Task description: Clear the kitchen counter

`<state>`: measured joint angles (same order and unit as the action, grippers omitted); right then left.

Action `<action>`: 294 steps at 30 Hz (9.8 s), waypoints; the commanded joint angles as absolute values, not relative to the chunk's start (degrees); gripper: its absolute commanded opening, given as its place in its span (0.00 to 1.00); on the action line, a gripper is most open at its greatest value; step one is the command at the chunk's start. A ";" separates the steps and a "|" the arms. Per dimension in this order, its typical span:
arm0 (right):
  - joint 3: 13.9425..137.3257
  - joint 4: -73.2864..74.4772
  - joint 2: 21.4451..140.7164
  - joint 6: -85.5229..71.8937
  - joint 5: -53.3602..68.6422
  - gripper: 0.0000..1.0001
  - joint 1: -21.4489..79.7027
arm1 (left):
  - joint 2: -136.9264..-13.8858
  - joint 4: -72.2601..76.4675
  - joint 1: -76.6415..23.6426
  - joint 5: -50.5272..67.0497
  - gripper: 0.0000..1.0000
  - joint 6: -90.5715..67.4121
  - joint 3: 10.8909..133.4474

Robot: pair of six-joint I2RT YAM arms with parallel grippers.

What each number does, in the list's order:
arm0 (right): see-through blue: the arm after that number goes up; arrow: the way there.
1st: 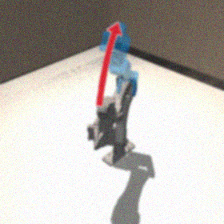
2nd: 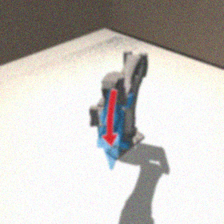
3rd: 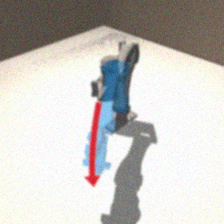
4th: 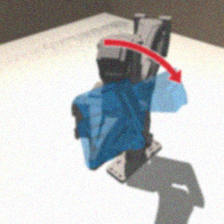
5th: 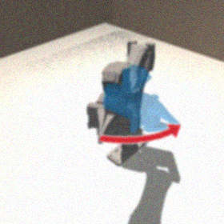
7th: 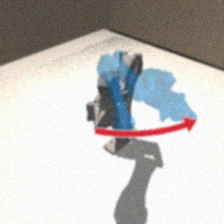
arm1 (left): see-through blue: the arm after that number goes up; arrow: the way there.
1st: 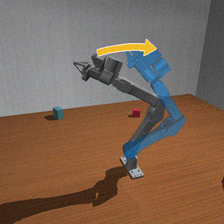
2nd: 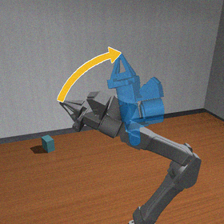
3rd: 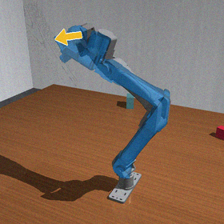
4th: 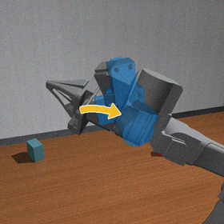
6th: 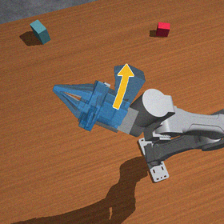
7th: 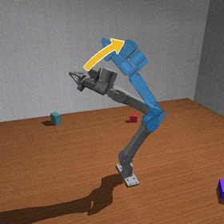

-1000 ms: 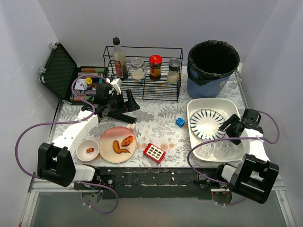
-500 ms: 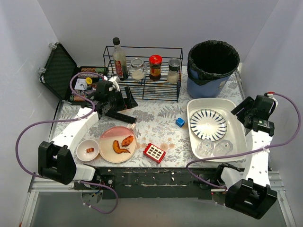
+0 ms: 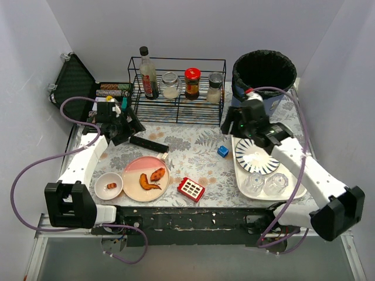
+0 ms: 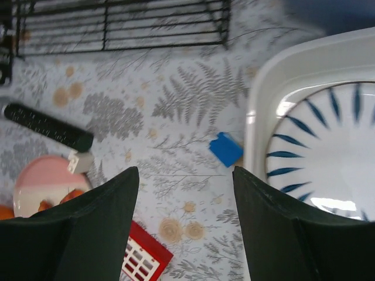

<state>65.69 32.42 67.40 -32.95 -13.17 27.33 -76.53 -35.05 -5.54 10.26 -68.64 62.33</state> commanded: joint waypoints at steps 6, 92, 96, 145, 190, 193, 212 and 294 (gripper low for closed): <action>64.60 12.06 79.88 -34.89 1.91 0.72 45.34 | -69.70 -40.43 -1.05 4.57 0.84 -65.22 56.08; 57.05 -0.09 102.48 -45.79 4.75 0.01 46.76 | -73.91 -36.91 -1.67 14.59 0.82 -60.21 54.31; 54.76 -0.09 100.29 -46.23 4.04 0.01 44.04 | -75.84 -36.83 -2.90 15.82 0.78 -60.21 54.75; 42.45 -10.37 95.89 -42.89 18.10 0.01 33.84 | -85.34 -16.53 -16.43 16.00 0.40 -73.65 40.08; 37.62 -16.44 96.86 -46.67 25.40 0.42 30.50 | -85.61 -10.90 -16.26 30.58 0.00 -82.17 40.78; 37.09 -16.87 96.85 -46.93 25.31 0.41 30.50 | -85.87 -8.88 -15.91 32.69 0.00 -83.23 39.82; 34.01 -30.14 101.07 -53.09 32.61 0.31 30.50 | -87.80 -2.64 -15.91 37.53 0.00 -83.58 35.60; 35.68 -51.51 96.95 -66.97 45.97 0.01 29.62 | -75.68 -12.04 -9.41 31.82 0.60 -78.49 43.41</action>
